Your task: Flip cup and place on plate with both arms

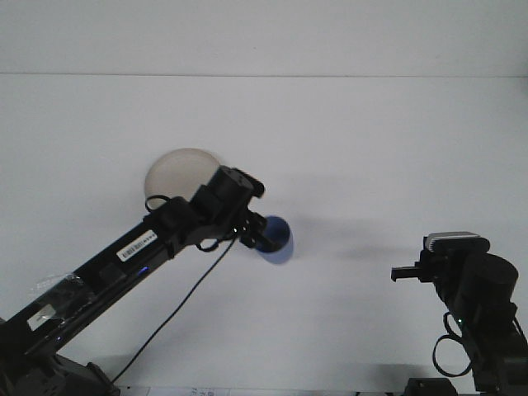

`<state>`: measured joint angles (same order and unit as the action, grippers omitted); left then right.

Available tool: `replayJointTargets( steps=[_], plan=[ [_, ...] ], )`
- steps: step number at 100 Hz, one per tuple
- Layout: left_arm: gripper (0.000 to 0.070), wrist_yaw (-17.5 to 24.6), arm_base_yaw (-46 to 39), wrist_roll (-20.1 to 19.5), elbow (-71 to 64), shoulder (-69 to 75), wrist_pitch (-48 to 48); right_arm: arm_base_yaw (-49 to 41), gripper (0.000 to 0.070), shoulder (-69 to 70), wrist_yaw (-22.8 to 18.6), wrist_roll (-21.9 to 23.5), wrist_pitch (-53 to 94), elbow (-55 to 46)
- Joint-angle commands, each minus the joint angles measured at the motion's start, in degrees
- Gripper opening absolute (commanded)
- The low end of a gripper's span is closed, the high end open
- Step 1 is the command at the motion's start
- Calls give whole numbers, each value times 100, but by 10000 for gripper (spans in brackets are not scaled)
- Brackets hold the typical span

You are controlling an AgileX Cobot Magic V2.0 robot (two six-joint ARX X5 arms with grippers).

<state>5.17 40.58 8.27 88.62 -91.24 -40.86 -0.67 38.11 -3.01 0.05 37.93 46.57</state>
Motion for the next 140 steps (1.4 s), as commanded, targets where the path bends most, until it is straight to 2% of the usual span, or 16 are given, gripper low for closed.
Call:
replayJointTargets(
  steps=[1,8,19,45,65,95,101,114,121,123,140],
  plan=[
    [9,-413,-273,-168,431,-90,-153,-2,0,20,2,15,-35,85],
    [10,-699,-706,-188,706,-94,-262,-2,0,20,2,15,-39,85],
    [10,-883,-1390,-232,826,-94,-221,-2,0,20,2,15,-44,85],
    [10,-931,-2616,-289,826,-562,107,-2,0,20,0,15,-44,85],
    [10,-929,-2979,-291,826,-1233,286,-2,0,20,0,15,-39,85],
    [34,-925,-3040,-267,826,-1768,216,-2,0,20,2,15,-39,85],
    [129,-925,-3040,-262,826,-1768,249,-2,0,20,2,15,-42,85],
    [524,-925,-3042,-192,863,-1729,267,-2,0,20,2,15,-44,85],
    [673,-925,-3062,-155,940,-1694,210,-2,0,20,2,15,-44,85],
    [699,-925,-3062,-155,970,-1679,192,-2,0,20,2,15,-44,85],
    [700,-925,-3060,-146,1071,-1276,205,-2,0,20,2,15,-44,85]
  ],
)
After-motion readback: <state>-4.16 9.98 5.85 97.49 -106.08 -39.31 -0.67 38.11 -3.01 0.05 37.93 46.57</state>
